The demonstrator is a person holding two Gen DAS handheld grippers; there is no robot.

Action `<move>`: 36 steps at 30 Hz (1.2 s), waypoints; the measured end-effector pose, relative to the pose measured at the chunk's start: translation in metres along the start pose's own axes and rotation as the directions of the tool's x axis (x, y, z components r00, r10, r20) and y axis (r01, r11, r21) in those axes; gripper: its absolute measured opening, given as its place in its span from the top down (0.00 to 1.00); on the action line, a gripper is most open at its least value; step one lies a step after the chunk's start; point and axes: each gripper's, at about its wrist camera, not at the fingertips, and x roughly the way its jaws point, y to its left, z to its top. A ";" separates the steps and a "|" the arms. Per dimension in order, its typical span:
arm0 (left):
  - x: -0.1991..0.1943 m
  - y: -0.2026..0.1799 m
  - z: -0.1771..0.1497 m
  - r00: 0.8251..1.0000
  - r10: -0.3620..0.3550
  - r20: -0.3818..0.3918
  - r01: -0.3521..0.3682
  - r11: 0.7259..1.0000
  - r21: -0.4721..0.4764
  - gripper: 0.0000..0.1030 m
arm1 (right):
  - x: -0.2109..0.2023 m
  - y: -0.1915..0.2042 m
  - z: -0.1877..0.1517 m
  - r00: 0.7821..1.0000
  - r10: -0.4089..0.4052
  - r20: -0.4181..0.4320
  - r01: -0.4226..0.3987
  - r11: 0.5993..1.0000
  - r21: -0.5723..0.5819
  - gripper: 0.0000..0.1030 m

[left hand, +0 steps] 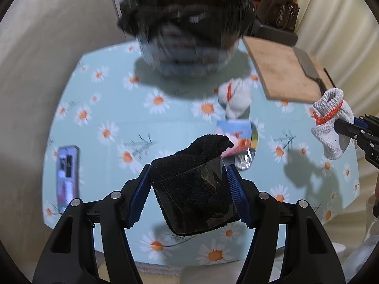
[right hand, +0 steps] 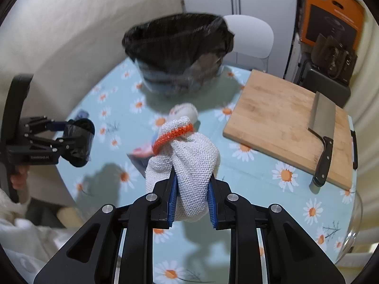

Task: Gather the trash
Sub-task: 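Carry the glove and black cloth over the trash bin and open both grippers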

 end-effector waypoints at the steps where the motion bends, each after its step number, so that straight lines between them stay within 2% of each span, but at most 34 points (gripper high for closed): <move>1: -0.002 0.001 0.003 1.000 -0.007 0.006 0.007 1.000 -0.005 0.38 | -0.005 -0.002 0.003 1.000 0.003 0.013 -0.003 1.000 0.017 0.80; 5: -0.024 0.007 0.020 0.998 -0.042 0.038 0.044 0.999 -0.033 0.38 | -0.021 -0.009 0.015 0.998 0.034 0.049 -0.038 0.996 0.080 0.80; 8: -0.041 0.009 0.037 0.995 -0.071 0.075 0.073 0.997 -0.025 0.38 | -0.035 -0.016 0.030 0.990 0.118 0.081 -0.128 0.983 0.128 0.80; 10: -0.055 0.012 0.049 0.992 -0.049 0.112 0.049 0.999 0.008 0.38 | -0.047 -0.020 0.042 0.983 0.144 0.117 -0.160 0.978 0.136 0.80; 13: -0.073 0.016 0.069 0.987 -0.021 0.157 0.013 0.999 0.052 0.38 | -0.061 -0.021 0.064 0.981 0.130 0.147 -0.149 0.981 0.127 0.80; 15: -0.084 0.017 0.082 0.979 0.019 0.202 -0.038 0.995 0.091 0.38 | -0.072 -0.021 0.081 0.982 0.092 0.163 -0.114 0.985 0.129 0.80; 18: -0.091 0.015 0.107 0.968 0.039 0.249 -0.079 0.985 0.152 0.38 | -0.094 -0.018 0.109 0.971 0.055 0.232 -0.085 0.989 0.122 0.80; 21: -0.087 0.015 0.132 0.961 0.028 0.275 -0.083 0.979 0.188 0.38 | -0.109 -0.013 0.136 0.957 0.046 0.288 -0.077 0.992 0.097 0.80; 23: -0.082 0.017 0.150 0.958 -0.001 0.286 -0.059 0.978 0.199 0.38 | -0.113 -0.009 0.153 0.949 0.032 0.313 -0.059 0.995 0.077 0.80; 27: -0.070 0.023 0.179 0.950 -0.010 0.312 -0.058 0.976 0.208 0.38 | -0.105 -0.001 0.186 0.933 0.006 0.360 -0.021 0.999 0.037 0.80; 32: -0.053 0.033 0.214 0.945 -0.041 0.324 -0.023 0.981 0.193 0.38 | -0.069 0.002 0.224 0.939 0.026 0.342 -0.026 1.000 -0.005 0.80; 34: -0.044 0.036 0.232 0.934 -0.063 0.352 -0.010 0.979 0.203 0.38 | -0.048 0.003 0.241 0.944 0.034 0.329 -0.027 0.999 -0.027 0.79; 36: -0.039 0.040 0.244 0.922 -0.114 0.371 0.038 0.978 0.205 0.36 | -0.033 0.005 0.253 0.945 0.065 0.320 -0.054 0.998 -0.043 0.77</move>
